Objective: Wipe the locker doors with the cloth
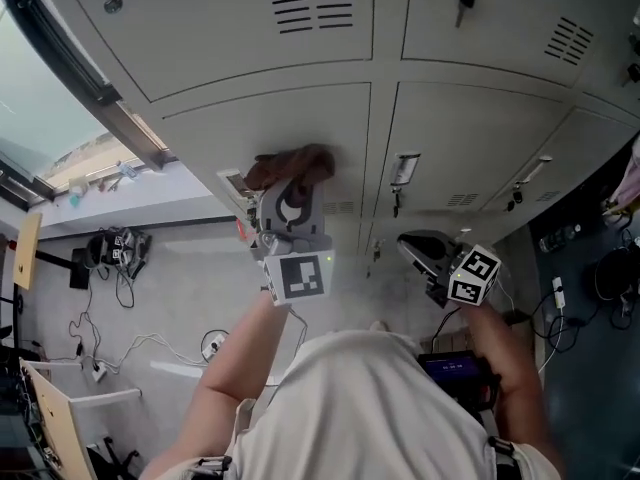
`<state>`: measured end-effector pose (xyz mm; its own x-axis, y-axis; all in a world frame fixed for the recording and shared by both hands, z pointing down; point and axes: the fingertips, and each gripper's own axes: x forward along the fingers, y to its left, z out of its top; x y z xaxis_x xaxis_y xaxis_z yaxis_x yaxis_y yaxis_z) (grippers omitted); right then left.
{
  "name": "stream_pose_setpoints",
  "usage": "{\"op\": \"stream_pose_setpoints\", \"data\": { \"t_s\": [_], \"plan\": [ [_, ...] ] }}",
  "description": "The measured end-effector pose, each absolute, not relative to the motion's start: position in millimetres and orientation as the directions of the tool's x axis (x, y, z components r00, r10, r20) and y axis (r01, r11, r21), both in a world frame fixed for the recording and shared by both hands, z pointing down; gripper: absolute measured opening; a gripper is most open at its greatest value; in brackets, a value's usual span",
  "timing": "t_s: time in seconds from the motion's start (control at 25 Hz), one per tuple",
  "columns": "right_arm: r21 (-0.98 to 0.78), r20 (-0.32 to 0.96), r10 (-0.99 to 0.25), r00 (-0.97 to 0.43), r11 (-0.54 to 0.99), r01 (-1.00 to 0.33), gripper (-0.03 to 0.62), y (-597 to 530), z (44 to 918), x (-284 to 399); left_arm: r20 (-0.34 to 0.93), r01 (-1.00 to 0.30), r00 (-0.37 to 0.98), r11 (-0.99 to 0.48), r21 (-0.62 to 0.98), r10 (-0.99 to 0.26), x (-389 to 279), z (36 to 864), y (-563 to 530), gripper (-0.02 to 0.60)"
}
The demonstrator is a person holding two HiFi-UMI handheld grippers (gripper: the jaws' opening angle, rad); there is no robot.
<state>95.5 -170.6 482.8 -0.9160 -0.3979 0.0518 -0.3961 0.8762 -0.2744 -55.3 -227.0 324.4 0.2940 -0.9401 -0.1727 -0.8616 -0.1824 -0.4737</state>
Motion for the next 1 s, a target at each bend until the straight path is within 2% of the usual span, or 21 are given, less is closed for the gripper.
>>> {"op": "stream_pose_setpoints", "data": {
  "t_s": [0.24, 0.56, 0.76, 1.0],
  "plan": [
    [-0.296, 0.052, -0.419, -0.906, 0.86, -0.415, 0.017, -165.7, 489.1, 105.0, -0.073, -0.784, 0.453, -0.358, -0.507, -0.888, 13.0, 334.0, -230.8, 0.041],
    [-0.316, 0.039, -0.434, -0.9, 0.849, -0.423, 0.017, -163.0, 490.8, 114.4, 0.014, -0.685, 0.572, -0.487, -0.541, -0.82, 64.8, 358.2, -231.5, 0.041],
    [-0.319, 0.043, -0.43, -0.902, 0.849, -0.42, 0.017, -162.6, 492.6, 112.3, -0.008, -0.73, 0.513, -0.432, -0.53, -0.858, 30.0, 361.4, -229.9, 0.041],
    [-0.316, 0.045, -0.404, -0.914, 0.862, -0.396, 0.017, -169.6, 490.3, 94.3, -0.098, -0.849, 0.311, -0.23, -0.476, -0.945, -66.2, 354.9, -225.8, 0.041]
  ]
}}
